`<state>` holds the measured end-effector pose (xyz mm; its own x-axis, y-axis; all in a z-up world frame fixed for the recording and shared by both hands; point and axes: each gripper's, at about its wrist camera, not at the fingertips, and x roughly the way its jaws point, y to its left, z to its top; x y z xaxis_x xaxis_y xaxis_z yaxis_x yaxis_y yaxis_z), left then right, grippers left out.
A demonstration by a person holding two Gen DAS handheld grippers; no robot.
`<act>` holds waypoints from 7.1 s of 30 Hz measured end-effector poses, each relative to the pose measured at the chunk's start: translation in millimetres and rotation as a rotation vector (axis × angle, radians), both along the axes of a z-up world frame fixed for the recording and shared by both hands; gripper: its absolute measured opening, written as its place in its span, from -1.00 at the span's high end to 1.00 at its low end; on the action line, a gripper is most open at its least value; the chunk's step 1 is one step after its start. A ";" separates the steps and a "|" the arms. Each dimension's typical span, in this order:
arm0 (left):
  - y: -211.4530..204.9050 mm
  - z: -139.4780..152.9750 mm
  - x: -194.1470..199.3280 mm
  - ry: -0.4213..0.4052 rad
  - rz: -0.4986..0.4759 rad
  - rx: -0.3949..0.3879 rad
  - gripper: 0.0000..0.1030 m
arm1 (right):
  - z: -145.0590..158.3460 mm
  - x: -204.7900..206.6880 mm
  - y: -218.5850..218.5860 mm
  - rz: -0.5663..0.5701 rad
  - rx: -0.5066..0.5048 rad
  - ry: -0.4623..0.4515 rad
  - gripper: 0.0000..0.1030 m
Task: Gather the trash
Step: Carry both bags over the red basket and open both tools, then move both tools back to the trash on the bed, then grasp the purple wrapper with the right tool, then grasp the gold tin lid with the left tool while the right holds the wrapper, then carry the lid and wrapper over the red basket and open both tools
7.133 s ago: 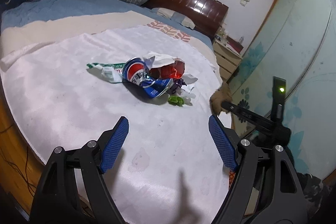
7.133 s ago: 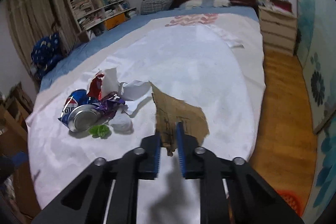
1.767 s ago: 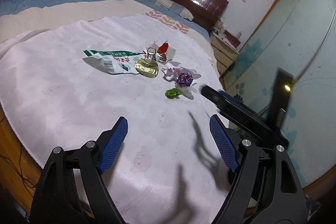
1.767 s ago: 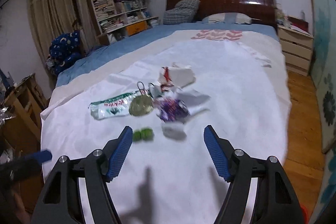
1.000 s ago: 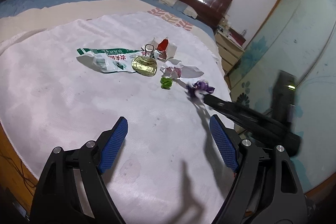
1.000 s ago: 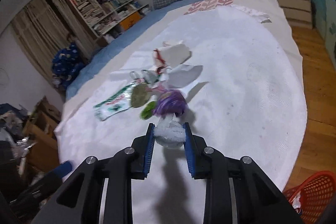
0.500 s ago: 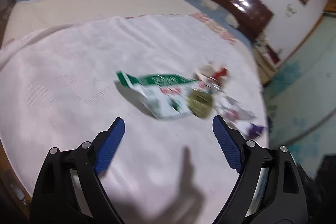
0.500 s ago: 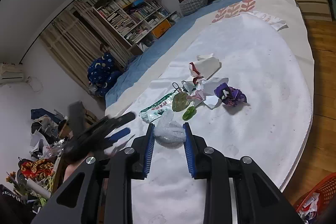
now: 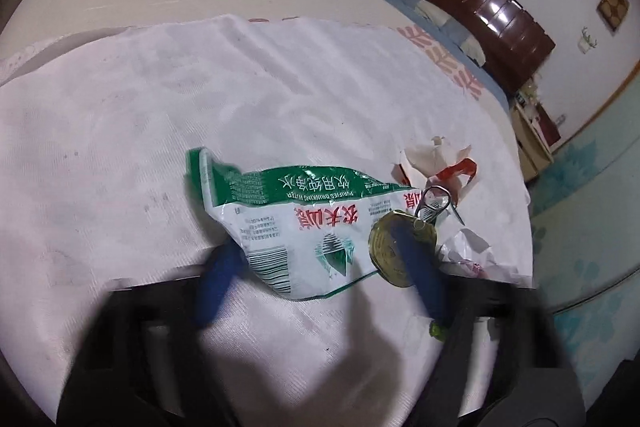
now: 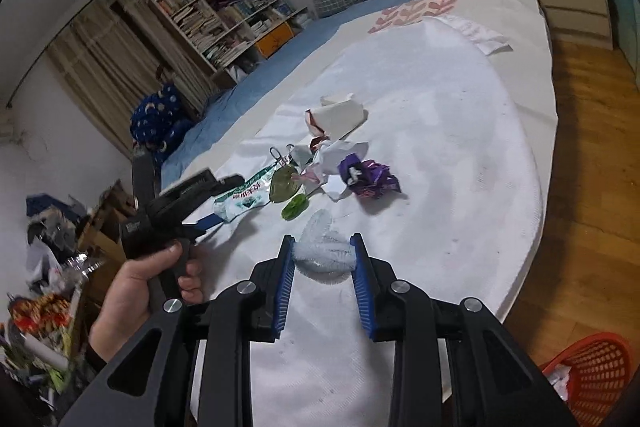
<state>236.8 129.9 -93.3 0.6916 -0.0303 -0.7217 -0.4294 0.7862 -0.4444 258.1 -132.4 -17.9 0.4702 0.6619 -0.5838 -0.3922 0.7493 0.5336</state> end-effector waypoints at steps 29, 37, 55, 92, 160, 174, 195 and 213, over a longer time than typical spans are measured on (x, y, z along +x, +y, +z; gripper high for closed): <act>-158.3 183.8 -115.5 -0.498 -0.209 0.273 0.84 | 36.2 -78.9 -123.6 -0.230 -0.231 -0.186 0.41; -291.0 111.6 -90.0 -0.316 -0.587 0.141 0.84 | 61.7 -138.9 -255.3 -0.464 -0.264 -0.215 0.41; -426.8 -68.9 -98.8 0.110 -0.982 0.224 0.84 | -62.1 -124.1 -326.6 -0.360 -0.270 0.248 0.41; -198.9 160.2 -123.6 -0.214 -0.601 0.000 -0.51 | 5.1 -130.7 -164.6 -0.282 -0.209 -0.085 -0.38; -63.4 -14.9 38.1 0.171 -0.232 0.214 -0.53 | -10.0 -30.1 15.0 -0.010 -0.017 -0.023 0.70; -72.1 18.1 1.6 0.064 -0.185 0.225 -0.13 | -7.0 -42.2 -24.2 -0.089 -0.035 -0.032 0.69; -345.6 121.8 -78.4 -0.284 -0.866 0.156 -0.14 | 62.9 -154.8 -213.2 -0.535 -0.258 -0.136 0.69; -457.4 -2.2 -74.0 0.054 -1.060 0.126 -0.15 | 11.0 -150.4 -298.0 -0.630 -0.255 0.042 0.64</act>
